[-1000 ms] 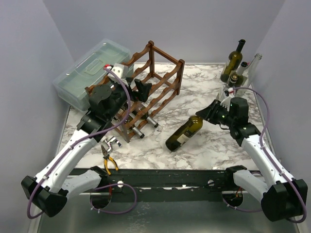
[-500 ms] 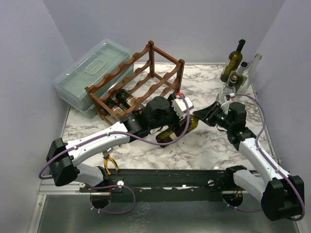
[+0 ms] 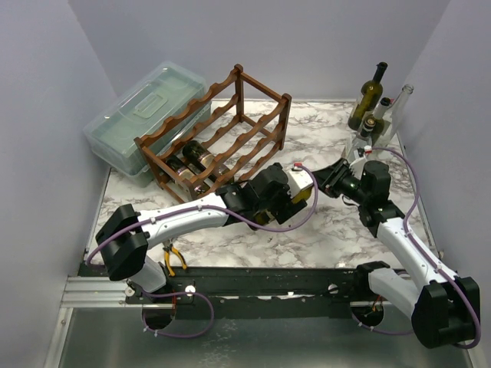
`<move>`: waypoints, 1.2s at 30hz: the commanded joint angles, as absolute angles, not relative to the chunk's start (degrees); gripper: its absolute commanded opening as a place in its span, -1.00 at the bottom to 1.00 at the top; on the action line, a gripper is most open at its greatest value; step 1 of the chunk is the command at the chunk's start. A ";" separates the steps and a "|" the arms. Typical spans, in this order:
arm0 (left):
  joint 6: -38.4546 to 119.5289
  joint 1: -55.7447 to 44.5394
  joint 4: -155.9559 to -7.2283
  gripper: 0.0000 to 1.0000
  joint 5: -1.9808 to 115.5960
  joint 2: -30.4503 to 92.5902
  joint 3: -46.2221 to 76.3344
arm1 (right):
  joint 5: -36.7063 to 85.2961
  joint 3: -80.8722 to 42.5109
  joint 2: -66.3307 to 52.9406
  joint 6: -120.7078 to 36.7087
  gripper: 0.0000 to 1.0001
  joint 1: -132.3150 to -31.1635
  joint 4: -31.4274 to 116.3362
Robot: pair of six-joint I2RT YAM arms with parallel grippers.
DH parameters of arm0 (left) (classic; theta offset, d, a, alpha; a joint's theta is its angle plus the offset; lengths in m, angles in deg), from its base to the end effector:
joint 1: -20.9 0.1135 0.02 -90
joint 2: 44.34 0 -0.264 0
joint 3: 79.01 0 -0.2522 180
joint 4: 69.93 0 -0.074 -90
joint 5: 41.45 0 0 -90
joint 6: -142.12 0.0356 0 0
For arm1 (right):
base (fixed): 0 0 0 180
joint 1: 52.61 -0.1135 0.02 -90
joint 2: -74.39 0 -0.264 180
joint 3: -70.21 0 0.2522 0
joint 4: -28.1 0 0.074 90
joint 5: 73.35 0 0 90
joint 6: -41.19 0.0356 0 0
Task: Put the wine bottle on the wine rack
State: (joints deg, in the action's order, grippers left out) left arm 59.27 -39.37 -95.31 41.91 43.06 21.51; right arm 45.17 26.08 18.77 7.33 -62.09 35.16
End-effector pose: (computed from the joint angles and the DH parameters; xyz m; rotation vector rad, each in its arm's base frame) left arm 0.1768 -0.3012 0.2824 1.1507 1.8475 -0.4120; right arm 0.2121 0.0527 0.2477 0.4612 2.0024 1.2195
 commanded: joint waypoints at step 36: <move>76.61 -42.21 -94.16 -1.00 28.95 35.74 27.56 | 47.89 10.90 22.53 -12.96 0.04 -62.37 60.59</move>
